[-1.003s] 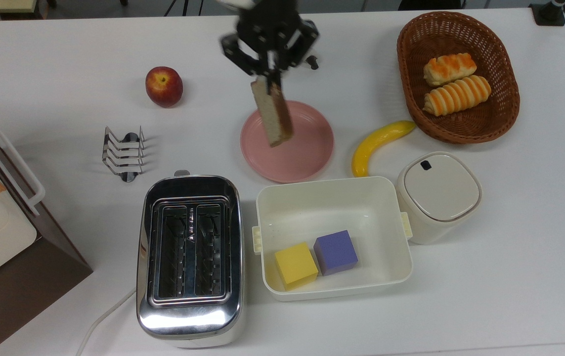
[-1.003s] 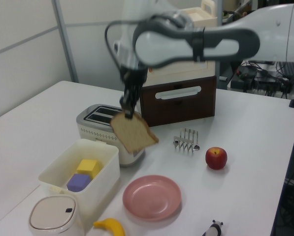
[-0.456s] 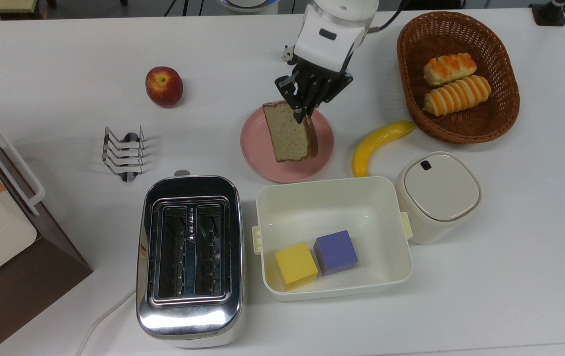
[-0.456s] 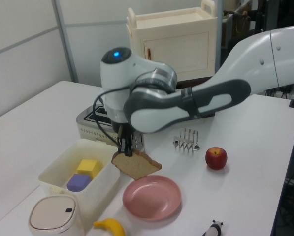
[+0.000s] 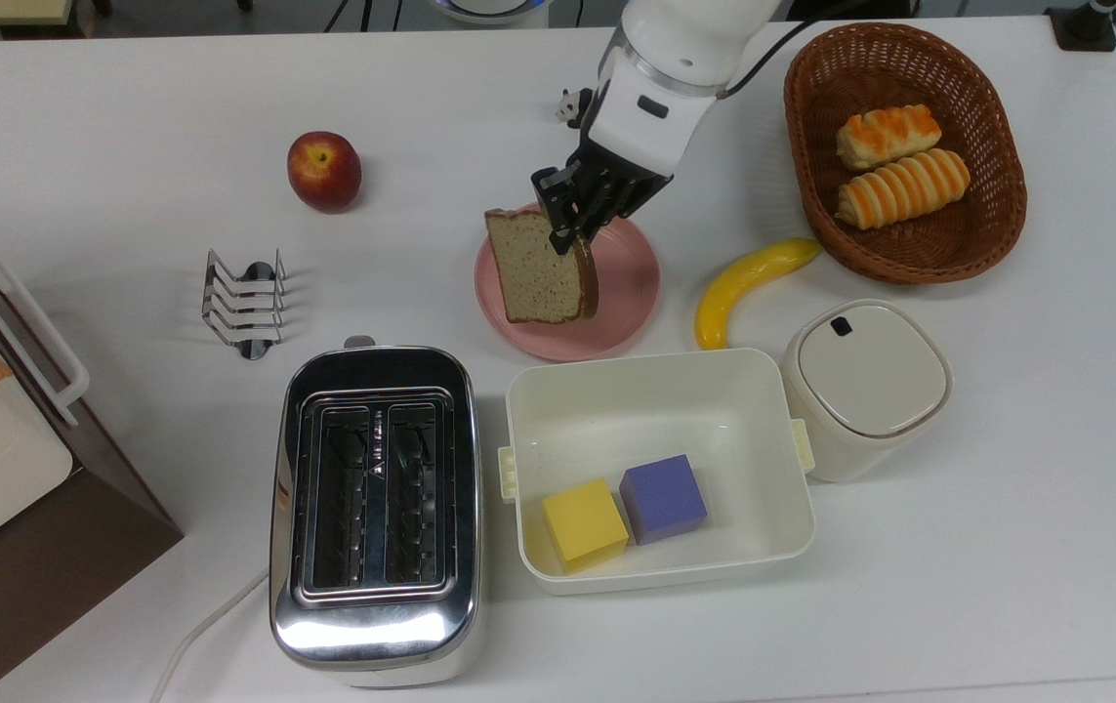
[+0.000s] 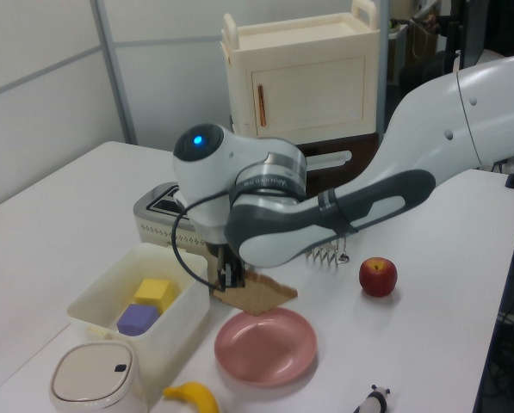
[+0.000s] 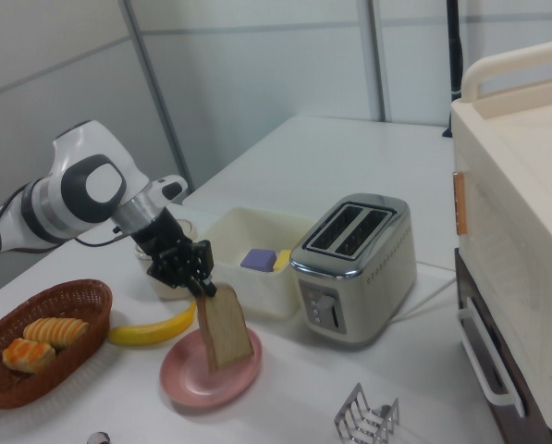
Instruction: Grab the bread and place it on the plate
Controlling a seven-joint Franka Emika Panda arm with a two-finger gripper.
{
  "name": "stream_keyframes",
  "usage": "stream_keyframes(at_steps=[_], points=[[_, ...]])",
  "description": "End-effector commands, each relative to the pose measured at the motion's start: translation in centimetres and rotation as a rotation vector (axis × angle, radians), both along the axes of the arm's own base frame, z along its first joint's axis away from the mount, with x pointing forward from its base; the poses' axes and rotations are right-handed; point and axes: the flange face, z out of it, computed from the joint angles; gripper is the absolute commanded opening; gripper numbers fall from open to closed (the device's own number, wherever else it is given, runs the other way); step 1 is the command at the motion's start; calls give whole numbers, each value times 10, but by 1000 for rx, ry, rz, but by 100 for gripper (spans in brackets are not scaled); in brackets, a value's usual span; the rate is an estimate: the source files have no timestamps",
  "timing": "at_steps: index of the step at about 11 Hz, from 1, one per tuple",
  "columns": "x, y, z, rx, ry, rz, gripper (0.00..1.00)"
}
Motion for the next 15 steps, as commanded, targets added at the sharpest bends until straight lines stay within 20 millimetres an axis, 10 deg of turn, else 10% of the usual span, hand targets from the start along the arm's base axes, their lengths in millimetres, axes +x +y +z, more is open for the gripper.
stream_keyframes(at_steps=[1, 4, 8, 13, 15], points=[[-16, 10, -7, -26, -3, -6, 100], [-27, 32, 6, -14, -24, -62, 100], [-19, 21, 82, 149, -227, -376, 100], [-10, -127, 140, 350, 24, -572, 100], [-22, -156, 144, 330, 94, -614, 100]])
